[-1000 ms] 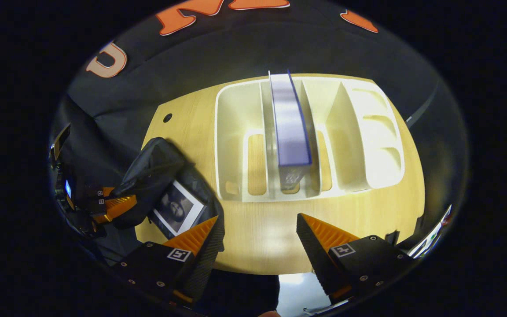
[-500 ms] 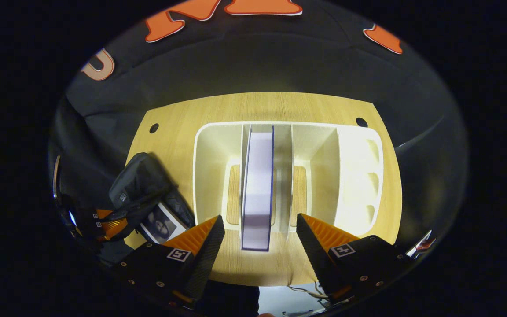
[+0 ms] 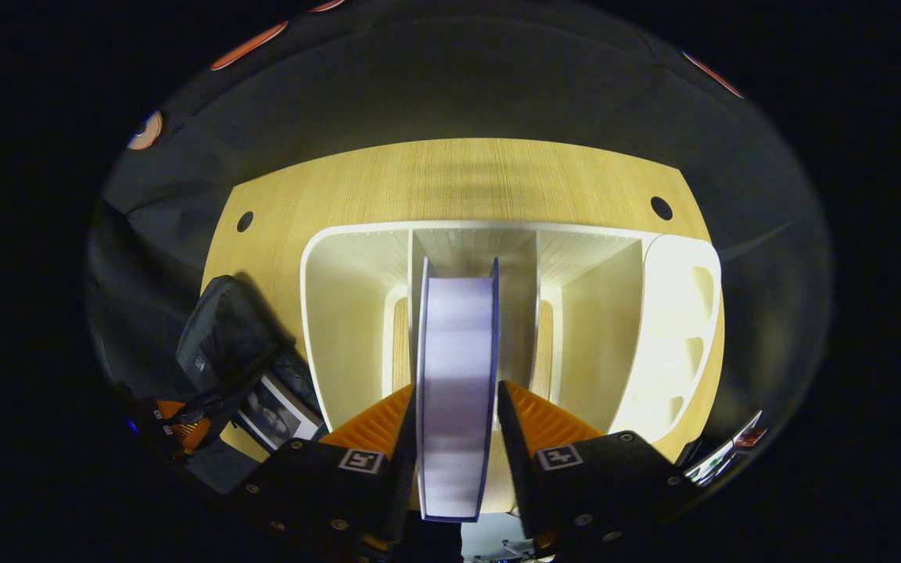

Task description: Open the schoolbag, grab two books from the bookshelf and put them into the schoolbag.

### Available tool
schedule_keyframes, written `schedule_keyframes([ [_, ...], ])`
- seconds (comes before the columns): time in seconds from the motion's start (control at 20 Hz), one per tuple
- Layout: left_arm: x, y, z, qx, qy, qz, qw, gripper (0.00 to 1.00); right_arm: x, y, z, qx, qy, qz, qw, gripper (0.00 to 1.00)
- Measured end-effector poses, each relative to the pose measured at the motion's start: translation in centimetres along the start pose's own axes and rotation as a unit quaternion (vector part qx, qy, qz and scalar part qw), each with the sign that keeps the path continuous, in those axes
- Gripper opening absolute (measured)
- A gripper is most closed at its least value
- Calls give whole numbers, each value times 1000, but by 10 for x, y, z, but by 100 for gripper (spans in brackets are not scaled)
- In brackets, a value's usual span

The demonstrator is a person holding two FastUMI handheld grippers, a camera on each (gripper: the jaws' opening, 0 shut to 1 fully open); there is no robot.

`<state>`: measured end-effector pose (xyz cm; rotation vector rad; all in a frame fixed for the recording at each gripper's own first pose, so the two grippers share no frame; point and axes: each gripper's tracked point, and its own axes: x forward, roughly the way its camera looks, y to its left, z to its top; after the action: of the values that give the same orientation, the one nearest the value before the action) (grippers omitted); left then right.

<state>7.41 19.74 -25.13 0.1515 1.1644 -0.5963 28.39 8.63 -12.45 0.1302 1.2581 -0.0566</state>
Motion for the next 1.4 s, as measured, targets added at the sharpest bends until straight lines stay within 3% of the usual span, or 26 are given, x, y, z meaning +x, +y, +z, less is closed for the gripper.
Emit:
schedule_keyframes([
  [0.15, 2, -1, 1, -5, -1, -3, 1000, 6, -1, -5, -2, 1, 10, -14, 1000, 39],
  [0.3, 4, -1, 1, -5, -2, -10, 1000, 6, -7, -7, -6, 12, 6, -27, 1000, 36],
  [0.75, 4, -2, -4, 18, -14, -27, 999, 6, -57, -11, -62, 39, -41, -16, 998, 35],
  [1.4, -5, -5, -15, 51, -34, -18, 998, 6, -83, -3, -163, 103, -71, 21, 992, 35],
])
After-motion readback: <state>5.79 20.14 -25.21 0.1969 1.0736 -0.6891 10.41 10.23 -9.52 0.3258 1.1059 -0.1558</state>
